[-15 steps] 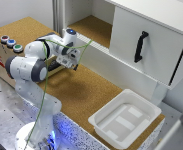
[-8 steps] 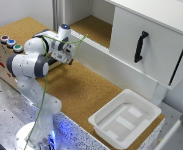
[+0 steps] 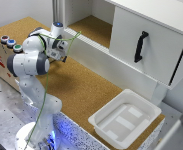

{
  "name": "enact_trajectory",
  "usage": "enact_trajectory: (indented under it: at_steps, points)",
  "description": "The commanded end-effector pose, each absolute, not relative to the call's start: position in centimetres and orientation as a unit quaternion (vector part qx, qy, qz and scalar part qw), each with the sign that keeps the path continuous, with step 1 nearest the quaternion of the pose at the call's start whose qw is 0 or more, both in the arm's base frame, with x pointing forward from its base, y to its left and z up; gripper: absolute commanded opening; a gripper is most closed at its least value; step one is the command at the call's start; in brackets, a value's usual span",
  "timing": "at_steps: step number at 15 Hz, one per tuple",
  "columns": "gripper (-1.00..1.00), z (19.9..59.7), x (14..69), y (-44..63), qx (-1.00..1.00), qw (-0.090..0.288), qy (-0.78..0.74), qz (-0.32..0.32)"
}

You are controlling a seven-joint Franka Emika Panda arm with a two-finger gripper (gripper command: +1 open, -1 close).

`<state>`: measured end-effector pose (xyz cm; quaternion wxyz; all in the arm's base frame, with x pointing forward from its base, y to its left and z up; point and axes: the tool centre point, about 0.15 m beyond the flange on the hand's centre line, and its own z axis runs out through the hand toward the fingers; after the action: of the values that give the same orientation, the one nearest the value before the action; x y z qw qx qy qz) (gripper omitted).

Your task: Grasp the drawer handle, then close it

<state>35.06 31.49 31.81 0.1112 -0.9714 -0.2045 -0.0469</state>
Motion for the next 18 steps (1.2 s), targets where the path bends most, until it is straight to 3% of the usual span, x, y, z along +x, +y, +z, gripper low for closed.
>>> enact_trajectory:
  at_steps: [1,2,3,10,14,18]
  points:
    - [-1.0,33.5,34.7,27.2,-0.987,0.076,-0.137,-0.033]
    - [-1.0,33.9,34.5,26.5,-0.988,0.077,-0.128,-0.028]
    - [1.0,34.2,34.3,25.9,-0.989,0.083,-0.118,-0.017]
    - [1.0,36.1,33.9,23.7,-0.991,0.102,-0.083,-0.015]
    - [1.0,36.6,33.8,21.6,-0.994,0.096,-0.057,-0.01]
    - [1.0,38.6,33.0,17.2,-0.998,0.061,-0.014,0.003]
